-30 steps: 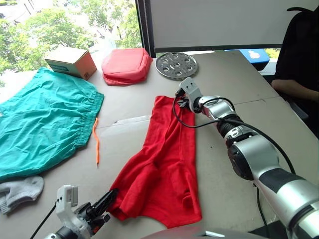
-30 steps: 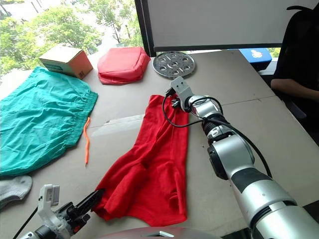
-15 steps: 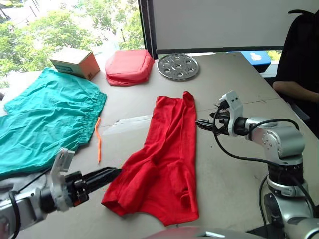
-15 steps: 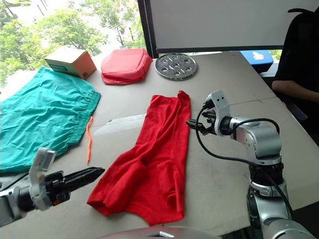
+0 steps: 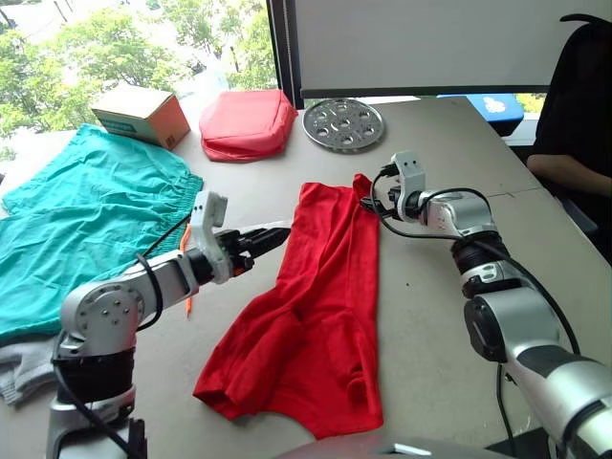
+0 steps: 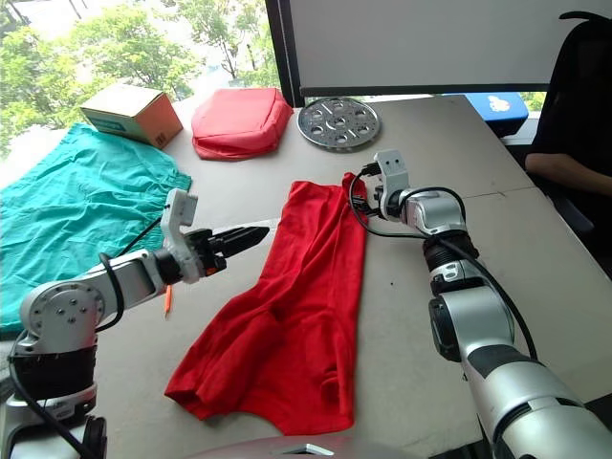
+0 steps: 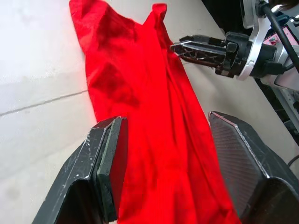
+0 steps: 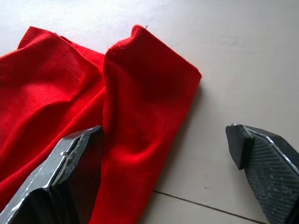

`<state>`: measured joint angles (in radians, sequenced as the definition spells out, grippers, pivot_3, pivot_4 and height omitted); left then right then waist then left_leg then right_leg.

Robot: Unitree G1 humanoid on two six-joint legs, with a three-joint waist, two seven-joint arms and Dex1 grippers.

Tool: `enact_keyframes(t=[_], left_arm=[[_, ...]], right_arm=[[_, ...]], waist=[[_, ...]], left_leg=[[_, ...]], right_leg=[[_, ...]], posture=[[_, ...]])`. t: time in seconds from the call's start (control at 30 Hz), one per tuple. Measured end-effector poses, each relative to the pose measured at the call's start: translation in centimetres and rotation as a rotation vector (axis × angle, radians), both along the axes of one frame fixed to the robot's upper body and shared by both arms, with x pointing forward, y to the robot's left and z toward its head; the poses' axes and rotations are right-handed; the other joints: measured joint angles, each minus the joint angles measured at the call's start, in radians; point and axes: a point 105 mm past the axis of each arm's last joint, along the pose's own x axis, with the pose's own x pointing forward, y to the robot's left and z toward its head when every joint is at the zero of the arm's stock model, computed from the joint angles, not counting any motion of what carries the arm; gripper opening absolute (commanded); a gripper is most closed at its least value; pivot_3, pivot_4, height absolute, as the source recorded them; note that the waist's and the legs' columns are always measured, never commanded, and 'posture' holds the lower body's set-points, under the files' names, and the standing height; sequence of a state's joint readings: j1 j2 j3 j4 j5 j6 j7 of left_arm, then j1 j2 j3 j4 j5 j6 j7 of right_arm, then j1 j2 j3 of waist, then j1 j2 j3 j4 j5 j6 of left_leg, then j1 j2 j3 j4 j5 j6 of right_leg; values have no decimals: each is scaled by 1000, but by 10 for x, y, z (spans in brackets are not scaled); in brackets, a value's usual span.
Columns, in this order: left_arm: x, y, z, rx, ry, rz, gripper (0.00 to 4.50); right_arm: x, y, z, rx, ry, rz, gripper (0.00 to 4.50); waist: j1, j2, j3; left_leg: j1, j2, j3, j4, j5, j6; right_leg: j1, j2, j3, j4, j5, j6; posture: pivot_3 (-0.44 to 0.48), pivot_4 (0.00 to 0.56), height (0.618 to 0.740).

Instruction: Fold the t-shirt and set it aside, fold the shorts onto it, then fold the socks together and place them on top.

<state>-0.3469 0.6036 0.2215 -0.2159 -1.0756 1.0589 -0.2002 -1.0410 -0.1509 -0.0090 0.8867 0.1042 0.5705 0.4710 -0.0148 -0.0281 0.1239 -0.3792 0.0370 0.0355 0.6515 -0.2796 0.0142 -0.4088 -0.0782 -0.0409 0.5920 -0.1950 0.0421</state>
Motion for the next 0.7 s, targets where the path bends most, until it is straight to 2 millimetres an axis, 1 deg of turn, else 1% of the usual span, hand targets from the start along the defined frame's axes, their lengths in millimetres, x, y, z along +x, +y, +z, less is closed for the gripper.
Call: enact_keyframes(t=[0.03,0.07,0.13,0.17,0.23,0.33,0.37,0.4,0.43,0.47,0.5,0.6,0.63,0.67,0.7], left_arm=[[8,0,1,22,-13,34,2977],[22,2,1,76,-34,98,2977],[32,2,-1,108,-44,143,2977],[42,2,-4,130,-50,182,2977],[53,3,-14,174,-44,219,2977],[64,-3,-33,211,-18,214,2977],[67,-5,-40,220,-12,205,3046],[69,-6,-41,224,-21,198,3046],[72,-8,-42,234,-29,181,3046],[75,-10,-43,248,-38,167,2516],[79,-10,-46,265,-46,157,2156],[83,-9,-52,295,-53,147,830],[83,-10,-54,301,-60,143,450],[83,-12,-55,306,-68,126,28],[83,-14,-55,308,-72,120,28]], right_arm=[[2,-1,0,-5,-6,-3,4381],[4,-2,-1,-10,-11,-7,4381],[5,-2,-2,-12,-15,-6,4381],[5,-1,-3,-12,-16,-5,4381],[4,4,-6,-9,-14,8,4381],[3,10,-6,-14,-17,25,4381],[2,13,-7,-16,-17,36,3874],[1,16,-8,-22,-17,46,3624],[0,16,-9,-39,-21,51,3176],[-1,18,-11,-56,-27,58,2633],[-2,21,-13,-73,-35,63,2075],[-3,20,-17,-115,-66,62,690],[-3,20,-17,-129,-81,62,277],[-2,19,-16,-147,-103,55,0],[-1,18,-16,-154,-110,53,0]], waist=[[0,0,0],[1,-1,0],[-1,-1,-1],[0,-1,-1],[-2,-1,-1],[-5,-1,-1],[-6,-2,-1],[-7,-2,-1],[-6,-1,-1],[-1,-1,-2],[2,0,-2],[4,1,-2],[5,2,-2],[7,2,-3],[8,2,-3]], left_leg=[[0,0,0,0,0,0],[0,0,-1,0,0,0],[0,0,-1,0,0,0],[0,0,-1,0,0,0],[0,0,-1,0,0,0],[0,1,-1,0,0,0],[0,1,0,0,0,0],[0,1,0,0,0,0],[1,1,0,0,0,0],[1,1,-1,0,1,-1],[1,1,-1,1,1,-1],[2,0,-4,2,1,-1],[2,-1,-5,2,0,0],[2,-2,-7,3,0,1],[2,-2,-7,3,0,1]], right_leg=[[0,0,0,0,0,0],[0,0,0,0,0,0],[0,1,1,0,0,0],[1,1,1,1,0,0],[1,2,1,2,0,0],[1,2,0,3,0,1],[1,2,1,2,0,1],[1,2,1,2,0,1],[1,2,1,2,0,1],[1,2,0,1,0,1],[1,2,0,1,0,1],[5,2,0,1,0,1],[5,2,1,1,0,1],[6,2,1,1,0,1],[6,2,1,1,0,1]], posture=[[0,150,740],[0,150,740],[0,150,740],[0,150,740],[0,150,740],[0,150,740],[0,150,740],[0,150,740],[0,150,740],[0,150,740],[0,150,740],[0,150,740],[0,150,740],[0,150,740],[0,150,740]])
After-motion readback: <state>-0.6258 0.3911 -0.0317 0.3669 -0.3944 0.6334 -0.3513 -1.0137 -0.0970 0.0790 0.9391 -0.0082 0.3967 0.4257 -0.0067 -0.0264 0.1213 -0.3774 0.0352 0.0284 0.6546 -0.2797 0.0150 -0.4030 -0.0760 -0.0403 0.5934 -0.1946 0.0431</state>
